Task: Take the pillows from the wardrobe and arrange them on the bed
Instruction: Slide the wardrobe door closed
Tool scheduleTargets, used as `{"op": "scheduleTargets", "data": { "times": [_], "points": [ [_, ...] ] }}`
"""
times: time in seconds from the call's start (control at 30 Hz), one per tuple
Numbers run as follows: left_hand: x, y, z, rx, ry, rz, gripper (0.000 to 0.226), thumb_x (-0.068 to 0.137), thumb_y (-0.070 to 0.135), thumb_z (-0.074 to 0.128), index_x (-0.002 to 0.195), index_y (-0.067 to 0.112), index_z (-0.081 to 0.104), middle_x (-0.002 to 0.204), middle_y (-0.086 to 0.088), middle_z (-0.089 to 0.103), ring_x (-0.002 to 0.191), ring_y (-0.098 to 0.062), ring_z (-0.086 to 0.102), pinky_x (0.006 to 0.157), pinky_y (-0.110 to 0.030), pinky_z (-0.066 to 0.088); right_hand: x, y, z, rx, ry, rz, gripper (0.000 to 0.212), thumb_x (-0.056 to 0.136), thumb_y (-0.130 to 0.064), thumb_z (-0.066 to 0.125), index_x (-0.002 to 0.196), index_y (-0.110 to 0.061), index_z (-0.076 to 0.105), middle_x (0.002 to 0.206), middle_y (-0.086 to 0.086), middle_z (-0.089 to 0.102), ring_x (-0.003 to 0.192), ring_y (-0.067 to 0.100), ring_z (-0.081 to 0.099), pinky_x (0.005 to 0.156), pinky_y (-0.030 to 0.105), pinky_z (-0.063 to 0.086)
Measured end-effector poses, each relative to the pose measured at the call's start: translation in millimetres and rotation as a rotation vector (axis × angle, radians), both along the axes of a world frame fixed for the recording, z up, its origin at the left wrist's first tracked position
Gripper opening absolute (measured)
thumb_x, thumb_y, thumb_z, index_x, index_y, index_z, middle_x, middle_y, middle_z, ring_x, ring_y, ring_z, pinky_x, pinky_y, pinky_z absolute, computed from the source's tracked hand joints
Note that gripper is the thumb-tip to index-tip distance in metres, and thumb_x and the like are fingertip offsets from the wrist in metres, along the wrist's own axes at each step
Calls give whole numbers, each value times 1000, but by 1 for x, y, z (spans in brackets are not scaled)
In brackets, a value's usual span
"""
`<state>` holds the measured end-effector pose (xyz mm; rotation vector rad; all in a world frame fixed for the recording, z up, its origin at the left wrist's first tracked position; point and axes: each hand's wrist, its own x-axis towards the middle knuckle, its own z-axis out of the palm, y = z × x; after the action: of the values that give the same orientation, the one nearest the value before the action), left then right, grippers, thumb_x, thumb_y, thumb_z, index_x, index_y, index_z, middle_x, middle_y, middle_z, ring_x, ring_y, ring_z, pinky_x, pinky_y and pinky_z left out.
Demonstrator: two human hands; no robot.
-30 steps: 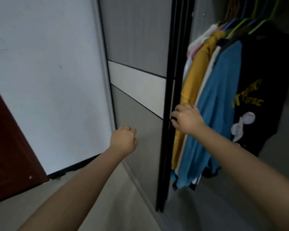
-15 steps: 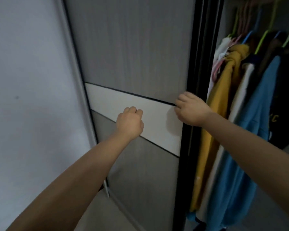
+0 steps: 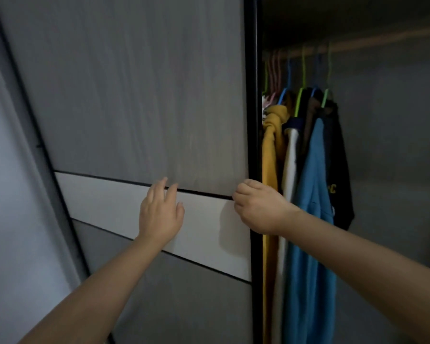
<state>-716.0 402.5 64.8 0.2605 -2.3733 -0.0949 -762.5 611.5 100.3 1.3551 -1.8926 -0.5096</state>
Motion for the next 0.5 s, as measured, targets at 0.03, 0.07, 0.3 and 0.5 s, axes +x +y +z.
{"op": "scheduleTargets", "data": {
  "times": [0.03,0.07,0.3,0.5],
  "points": [
    [-3,7,2,-8,13,-30,43,86,4,59,127,-7,51,140,-31,43,129,-45,39,102,-54,39,3,11,0,-9,3,-12,13,50,-24,79,46,-19,67,52,-8,64,57,12,63,70,16,58],
    [-7,15,3,-20,38,-75,42,87,3,57,127,-8,51,140,-31,43,130,-46,39,104,-55,37,6,23,-1,-24,2,-29,11,52,-22,75,46,-19,66,52,-8,64,56,12,63,70,16,57],
    [-32,89,11,-219,213,-375,53,79,20,38,112,-16,59,120,-40,56,112,-57,53,86,-67,44,30,109,-5,-122,52,-128,15,62,-12,65,47,-16,64,55,-2,65,55,18,63,72,22,58],
    [-36,165,7,-292,376,-548,47,76,26,44,117,4,44,117,-29,65,108,-47,61,84,-66,45,57,186,-9,-218,95,-363,31,74,-12,46,50,-12,66,58,4,68,56,24,66,68,27,60]
  ]
}}
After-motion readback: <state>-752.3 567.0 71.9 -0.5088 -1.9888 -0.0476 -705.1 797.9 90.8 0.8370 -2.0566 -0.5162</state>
